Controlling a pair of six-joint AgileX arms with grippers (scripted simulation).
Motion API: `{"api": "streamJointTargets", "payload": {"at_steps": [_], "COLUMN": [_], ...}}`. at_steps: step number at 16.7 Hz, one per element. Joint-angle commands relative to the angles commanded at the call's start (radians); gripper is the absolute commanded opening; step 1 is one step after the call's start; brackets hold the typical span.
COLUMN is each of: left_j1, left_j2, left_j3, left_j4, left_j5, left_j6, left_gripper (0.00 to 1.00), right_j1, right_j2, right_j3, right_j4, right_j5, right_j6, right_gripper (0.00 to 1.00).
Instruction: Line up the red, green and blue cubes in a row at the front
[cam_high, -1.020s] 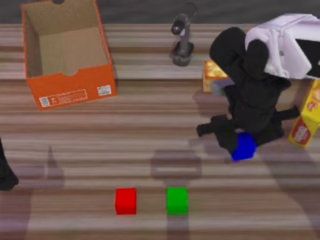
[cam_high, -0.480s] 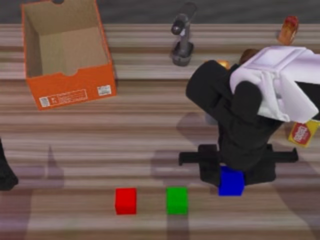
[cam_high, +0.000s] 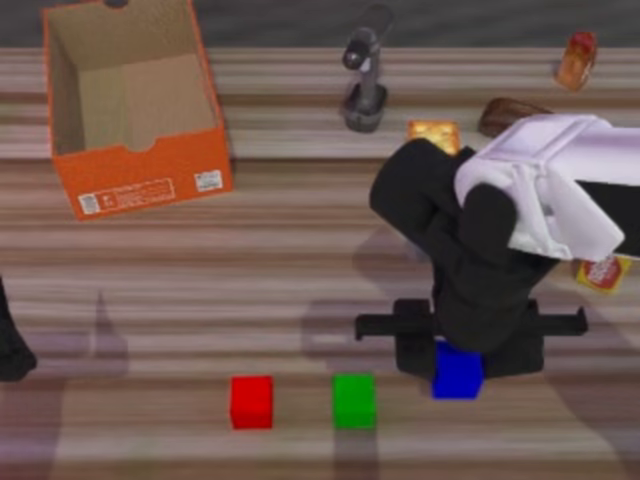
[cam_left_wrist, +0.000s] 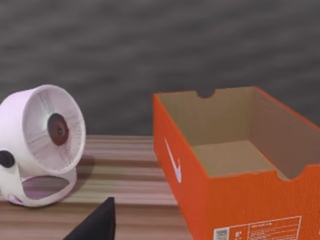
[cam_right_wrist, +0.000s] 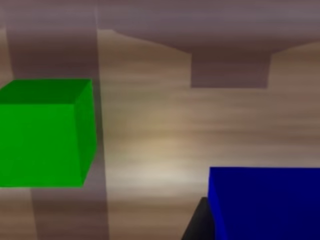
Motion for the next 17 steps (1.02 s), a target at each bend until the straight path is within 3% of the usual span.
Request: {"api": "streamJointTargets", "payload": {"at_steps": [5, 10, 17], "left_j1": [0.0, 0.0, 0.0], "left_j2": [0.0, 0.0, 0.0], "left_j3": [0.0, 0.0, 0.0], "left_j4": [0.0, 0.0, 0.0], "left_j5": [0.0, 0.0, 0.0], "left_j6": [0.0, 0.0, 0.0], "left_gripper": [1.0, 1.0, 1.0], "right_j1": [0.007, 0.008, 0.008], "right_j2": [0.071, 0.081, 0.081], "right_j3": [-0.105, -0.118, -0.118], "right_j4": [0.179, 0.198, 0.198], "right_j5": [0.001, 0.001, 0.001], "right_j6": [0.002, 0.003, 0.003], "right_gripper": [0.0, 0.0, 0.53]}}
